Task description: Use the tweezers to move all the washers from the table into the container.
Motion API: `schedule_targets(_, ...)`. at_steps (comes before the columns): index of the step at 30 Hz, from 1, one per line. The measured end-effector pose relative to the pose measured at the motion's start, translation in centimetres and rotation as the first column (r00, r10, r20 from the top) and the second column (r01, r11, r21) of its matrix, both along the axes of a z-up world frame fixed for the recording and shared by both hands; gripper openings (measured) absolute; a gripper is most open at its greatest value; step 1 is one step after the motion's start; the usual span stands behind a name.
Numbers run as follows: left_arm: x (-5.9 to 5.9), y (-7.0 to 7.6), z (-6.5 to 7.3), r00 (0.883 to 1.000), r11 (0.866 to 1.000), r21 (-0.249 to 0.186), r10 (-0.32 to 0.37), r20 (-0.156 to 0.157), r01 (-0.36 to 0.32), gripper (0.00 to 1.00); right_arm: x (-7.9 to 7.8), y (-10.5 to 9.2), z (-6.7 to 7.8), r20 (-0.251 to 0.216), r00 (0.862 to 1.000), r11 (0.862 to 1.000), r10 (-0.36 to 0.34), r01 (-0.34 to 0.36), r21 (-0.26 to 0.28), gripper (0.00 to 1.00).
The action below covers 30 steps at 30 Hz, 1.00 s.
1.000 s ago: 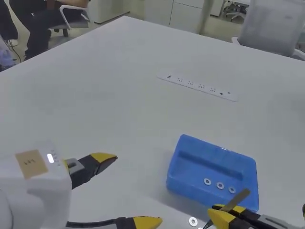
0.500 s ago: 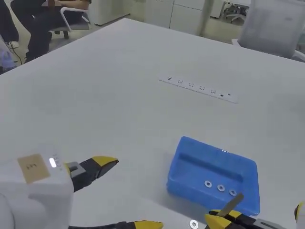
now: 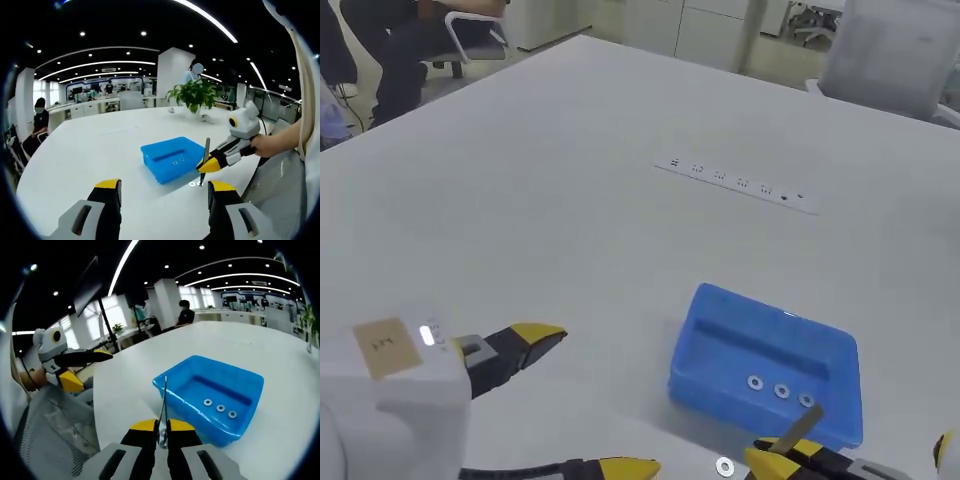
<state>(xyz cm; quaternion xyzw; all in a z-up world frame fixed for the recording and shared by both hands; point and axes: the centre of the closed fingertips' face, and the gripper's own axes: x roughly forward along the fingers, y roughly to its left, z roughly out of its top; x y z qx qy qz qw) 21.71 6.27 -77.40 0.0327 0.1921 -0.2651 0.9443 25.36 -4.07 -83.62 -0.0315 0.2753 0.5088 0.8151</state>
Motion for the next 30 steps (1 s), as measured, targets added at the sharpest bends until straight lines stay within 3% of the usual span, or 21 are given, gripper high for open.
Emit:
schedule_targets(11, 0.1, 0.1, 0.1, 1.0, 1.0, -0.002, 0.004, 0.005, -0.004, 0.7, -1.0, -0.2, 0.0, 0.074, 0.995, 0.995, 0.067, -0.061, -0.078, 0.03)
schedule_targets(15, 0.1, 0.0, 0.0, 1.0, 1.0, 0.002, 0.002, 0.003, -0.002, 0.7, -1.3, 0.0, -0.1, 0.121, 0.985, 0.985, 0.121, -0.104, -0.139, 0.03)
schedule_targets(18, 0.1, 0.0, 0.0, 1.0, 1.0, 0.0, 0.003, 0.004, -0.003, 0.7, -1.2, 0.2, -0.1, 0.117, 0.985, 0.983, 0.123, -0.105, -0.149, 0.03)
schedule_targets(23, 0.2, 0.1, 0.0, 1.0, 1.0, 0.002, 0.002, 0.004, -0.002, 0.7, -0.9, 0.2, 0.2, 0.036, 0.997, 0.996, 0.061, -0.059, -0.071, 0.03)
schedule_targets(30, 0.2, 0.1, 0.1, 1.0, 1.0, 0.002, 0.005, 0.005, -0.005, 0.7, 0.2, 0.1, 2.2, 0.026, 1.0, 1.0, 0.015, -0.015, 0.004, 0.03)
